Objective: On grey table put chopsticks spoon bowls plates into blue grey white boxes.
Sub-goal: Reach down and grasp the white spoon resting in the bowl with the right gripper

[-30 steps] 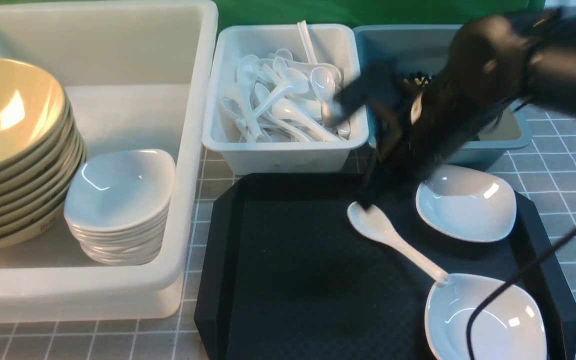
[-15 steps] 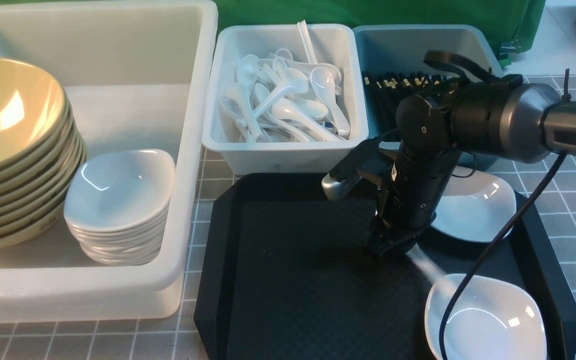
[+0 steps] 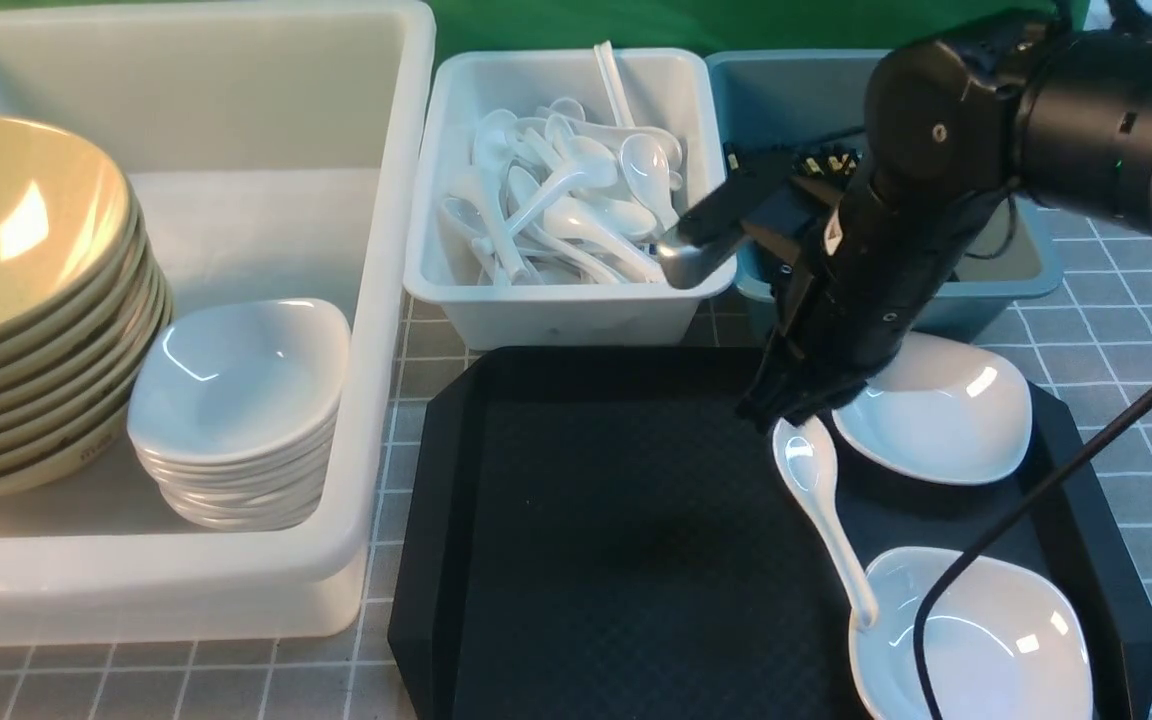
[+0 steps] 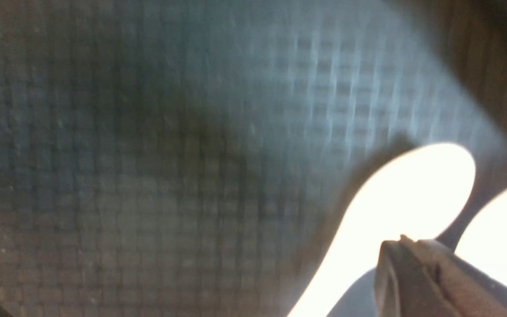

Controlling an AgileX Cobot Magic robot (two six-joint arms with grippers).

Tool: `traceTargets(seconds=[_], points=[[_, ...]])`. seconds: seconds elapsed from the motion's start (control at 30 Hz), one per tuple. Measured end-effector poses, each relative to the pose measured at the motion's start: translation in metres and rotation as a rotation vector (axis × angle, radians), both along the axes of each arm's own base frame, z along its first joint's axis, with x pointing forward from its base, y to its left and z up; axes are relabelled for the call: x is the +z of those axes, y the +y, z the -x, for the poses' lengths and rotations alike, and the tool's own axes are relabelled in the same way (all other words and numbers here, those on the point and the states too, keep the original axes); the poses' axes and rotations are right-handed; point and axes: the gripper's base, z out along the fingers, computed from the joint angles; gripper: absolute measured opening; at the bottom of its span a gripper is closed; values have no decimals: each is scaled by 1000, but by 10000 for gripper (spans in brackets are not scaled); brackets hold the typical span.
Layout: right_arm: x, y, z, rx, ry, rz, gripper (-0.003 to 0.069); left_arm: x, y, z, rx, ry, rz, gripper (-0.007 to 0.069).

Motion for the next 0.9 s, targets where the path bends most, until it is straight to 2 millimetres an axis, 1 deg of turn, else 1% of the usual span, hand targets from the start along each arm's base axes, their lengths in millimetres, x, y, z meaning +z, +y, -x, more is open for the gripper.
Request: traceTargets(seconds=[0.03,0.1,0.2,0.23,0.3,0.33,0.4,0.47,0.5,0.53,0.57,0.6,0.63,0.67,0.7,0.73,0.8,0.9], points=[[0,0,0,0,0,0,76,0,0,0,0,0,0,-8],[-17,-11,2,-67,59,21,184,0,0,0,0,0,0,-8],[-36,-17,7,-113,94,32,302,0,0,0,0,0,0,-8],[-44,-19,10,-129,94,29,365,0,0,0,0,0,0,-8],[-52,-19,11,-139,94,16,408,0,0,0,0,0,0,-8],[-59,-18,13,-154,99,-3,440,0,0,0,0,0,0,-8],[-67,-14,12,-178,105,-38,451,0,0,0,0,-1,0,-8],[-74,-11,11,-183,113,-54,432,0,0,0,0,-2,0,-8],[-76,-8,11,-180,112,-64,405,0,0,0,0,-2,0,-8],[-77,-6,11,-165,100,-64,358,0,0,0,0,-2,0,-8],[-77,-6,11,-165,98,-67,348,0,0,0,0,-2,0,-8],[-77,-4,11,-160,88,-75,253,0,0,0,0,-2,0,-8],[-77,-4,10,-160,86,-79,220,0,0,0,0,-2,0,-8],[-76,-3,10,-159,83,-83,162,0,0,0,0,-2,0,-8],[-75,-3,10,-159,78,-89,130,0,0,0,0,-2,0,-8],[-73,-3,10,-158,73,-94,111,0,0,0,0,-2,0,-8],[-71,-3,11,-154,68,-95,109,0,0,0,0,-2,0,-8],[-52,-5,15,-136,34,-114,109,0,0,0,0,-2,0,-8]])
